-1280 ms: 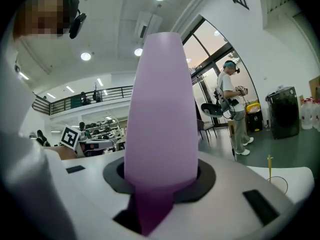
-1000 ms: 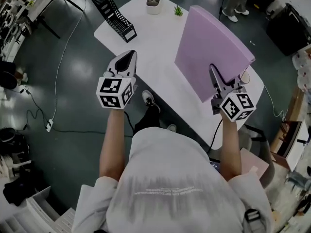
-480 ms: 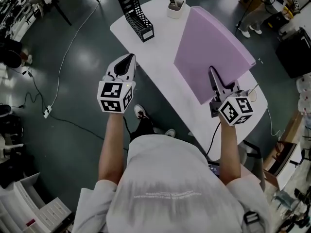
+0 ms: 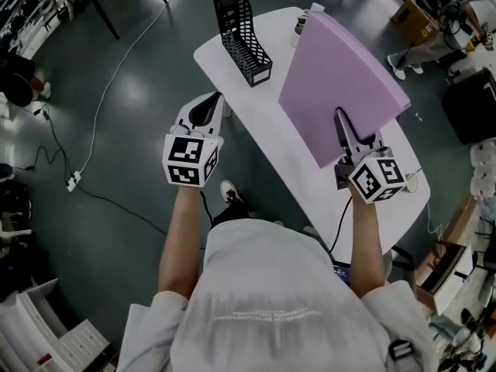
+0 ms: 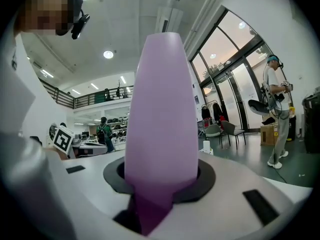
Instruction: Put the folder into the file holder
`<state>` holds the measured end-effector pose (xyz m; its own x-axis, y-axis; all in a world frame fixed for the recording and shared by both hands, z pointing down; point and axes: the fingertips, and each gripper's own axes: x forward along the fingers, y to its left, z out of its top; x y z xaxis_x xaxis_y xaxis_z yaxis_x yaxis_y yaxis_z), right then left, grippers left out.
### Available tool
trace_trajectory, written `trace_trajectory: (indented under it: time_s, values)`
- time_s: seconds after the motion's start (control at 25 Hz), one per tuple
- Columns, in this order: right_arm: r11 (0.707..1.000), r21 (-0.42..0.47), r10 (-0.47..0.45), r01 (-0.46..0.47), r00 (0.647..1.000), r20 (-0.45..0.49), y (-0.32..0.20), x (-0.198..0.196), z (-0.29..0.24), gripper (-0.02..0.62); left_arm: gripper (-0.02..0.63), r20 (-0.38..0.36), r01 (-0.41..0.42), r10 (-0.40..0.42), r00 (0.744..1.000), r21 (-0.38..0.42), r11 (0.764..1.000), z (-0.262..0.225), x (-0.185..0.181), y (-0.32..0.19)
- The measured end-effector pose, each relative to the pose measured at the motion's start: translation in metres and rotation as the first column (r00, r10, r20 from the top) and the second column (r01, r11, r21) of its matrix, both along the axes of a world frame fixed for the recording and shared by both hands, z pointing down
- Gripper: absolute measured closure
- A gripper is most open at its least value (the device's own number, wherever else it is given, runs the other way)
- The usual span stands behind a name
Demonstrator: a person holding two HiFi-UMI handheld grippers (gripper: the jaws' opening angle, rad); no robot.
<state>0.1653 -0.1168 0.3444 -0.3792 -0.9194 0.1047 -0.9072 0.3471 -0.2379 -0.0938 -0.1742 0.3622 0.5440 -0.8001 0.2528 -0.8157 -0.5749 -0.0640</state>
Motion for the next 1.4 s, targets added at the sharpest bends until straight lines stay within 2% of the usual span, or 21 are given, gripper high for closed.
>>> trace_trajectory:
  time_s: [0.36,0.6,1.0,1.4]
  values:
    - [0.999,0.032,0.026,-0.025,0.999,-0.023,-0.068,-0.055,-0.021,0.440,0.592,-0.023,-0.026,0.026,0.999,-0.008,1.000,-0.001,-0.054,-0.052]
    - [0.997,0.058,0.061,-0.059,0.998,-0.028,-0.105,-0.078,-0.035,0.440,0.592,-0.035,-0.042,0.041,0.999,-0.022,0.999,0.004,-0.084,-0.073]
    - [0.993,0.072,0.100,-0.097,0.995,-0.031,-0.151,-0.096,-0.034,0.440,0.592,-0.055,-0.016,0.013,0.998,-0.041,0.999,0.010,-0.125,-0.099]
    - [0.995,0.070,0.068,-0.068,0.998,0.002,-0.208,-0.102,-0.025,0.439,0.592,-0.060,0.029,-0.034,0.998,-0.081,0.996,0.026,-0.133,-0.139]
